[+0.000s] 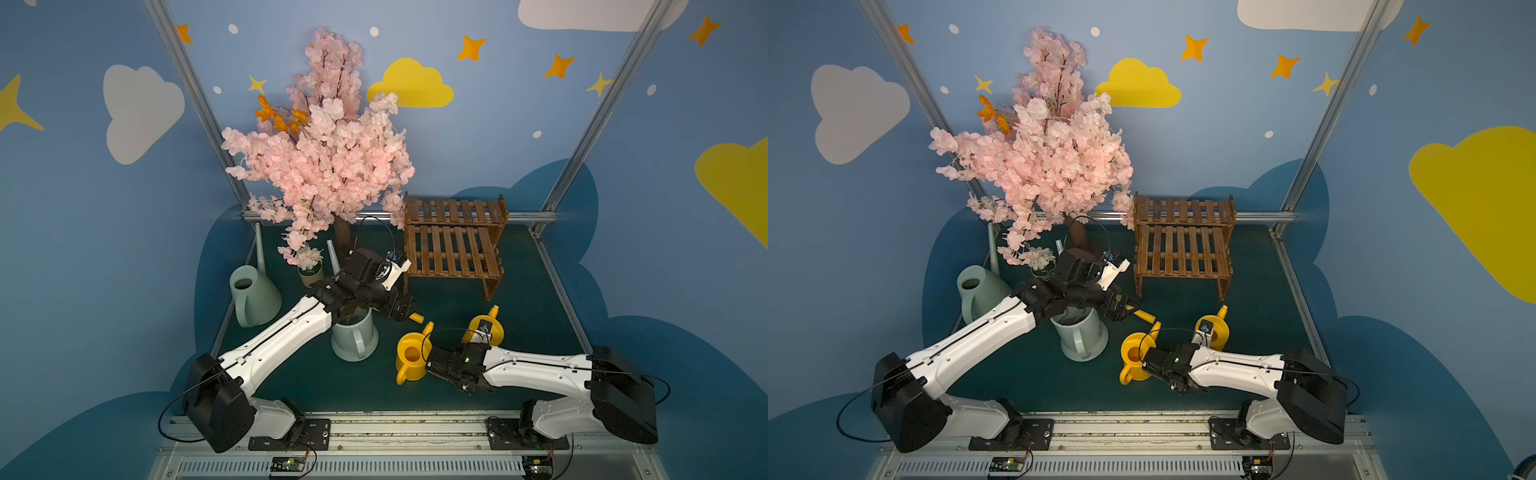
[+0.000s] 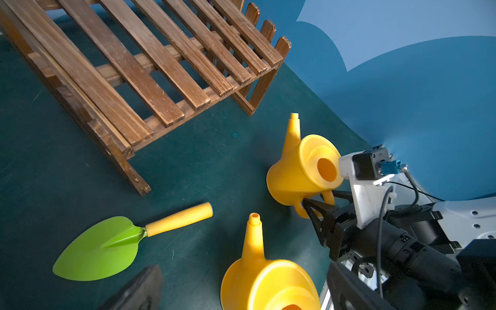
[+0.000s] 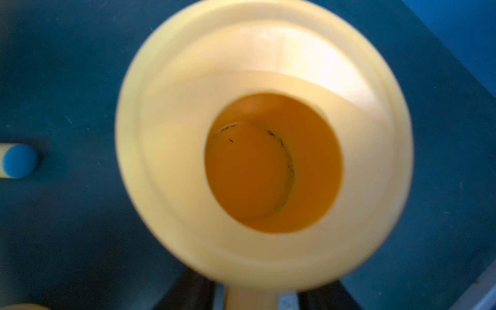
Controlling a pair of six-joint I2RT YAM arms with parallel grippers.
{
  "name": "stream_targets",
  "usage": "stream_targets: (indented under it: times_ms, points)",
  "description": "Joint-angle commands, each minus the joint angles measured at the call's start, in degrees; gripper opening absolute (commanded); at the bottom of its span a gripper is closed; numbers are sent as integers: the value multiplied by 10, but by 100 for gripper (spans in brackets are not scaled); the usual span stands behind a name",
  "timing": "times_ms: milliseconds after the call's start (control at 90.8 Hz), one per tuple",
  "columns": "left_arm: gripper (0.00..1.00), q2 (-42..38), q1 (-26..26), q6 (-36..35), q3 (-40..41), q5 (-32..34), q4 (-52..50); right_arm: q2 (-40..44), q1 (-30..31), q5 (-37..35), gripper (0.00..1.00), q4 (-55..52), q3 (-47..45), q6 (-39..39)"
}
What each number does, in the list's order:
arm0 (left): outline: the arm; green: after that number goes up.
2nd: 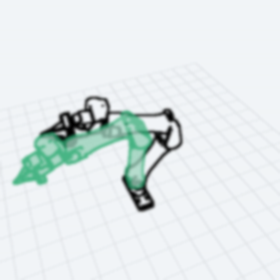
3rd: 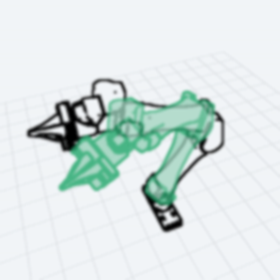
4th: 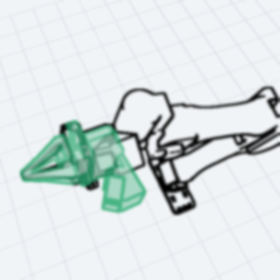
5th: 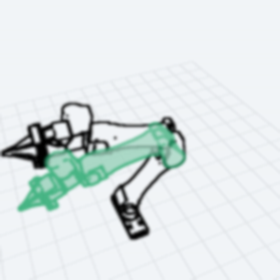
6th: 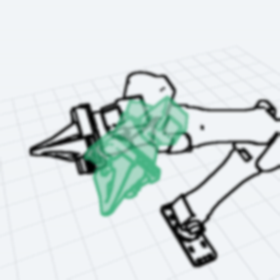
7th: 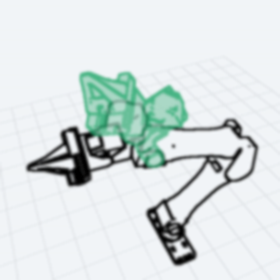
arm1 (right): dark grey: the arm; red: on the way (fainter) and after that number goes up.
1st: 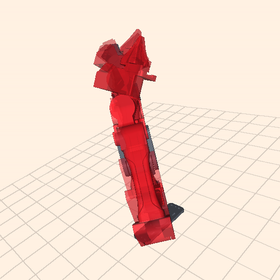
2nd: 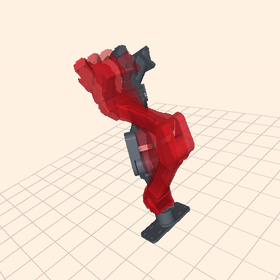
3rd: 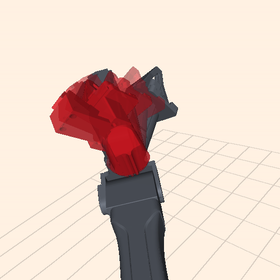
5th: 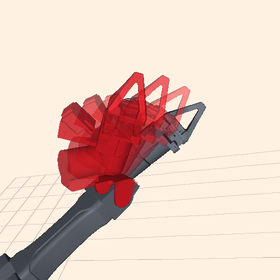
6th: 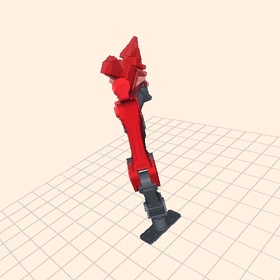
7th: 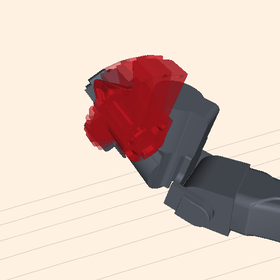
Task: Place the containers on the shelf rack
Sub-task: 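Pick up a container from the center of the board.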
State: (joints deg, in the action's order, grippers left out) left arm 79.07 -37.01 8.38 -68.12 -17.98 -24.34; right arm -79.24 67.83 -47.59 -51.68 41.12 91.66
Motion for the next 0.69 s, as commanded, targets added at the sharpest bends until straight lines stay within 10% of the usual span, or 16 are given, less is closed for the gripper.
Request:
stream_targets:
  times_ms: [0,352,683]
  points:
    - [100,5,3,2,-10,1,9,5,5,-29,24,-15,-3,22]
    - [100,15,2,-7,-38,-6,-12,68,21,-18,9,-125,31,10]
    - [100,28,-12,-41,-109,-14,-115,290,23,54,8,-149,71,-231]
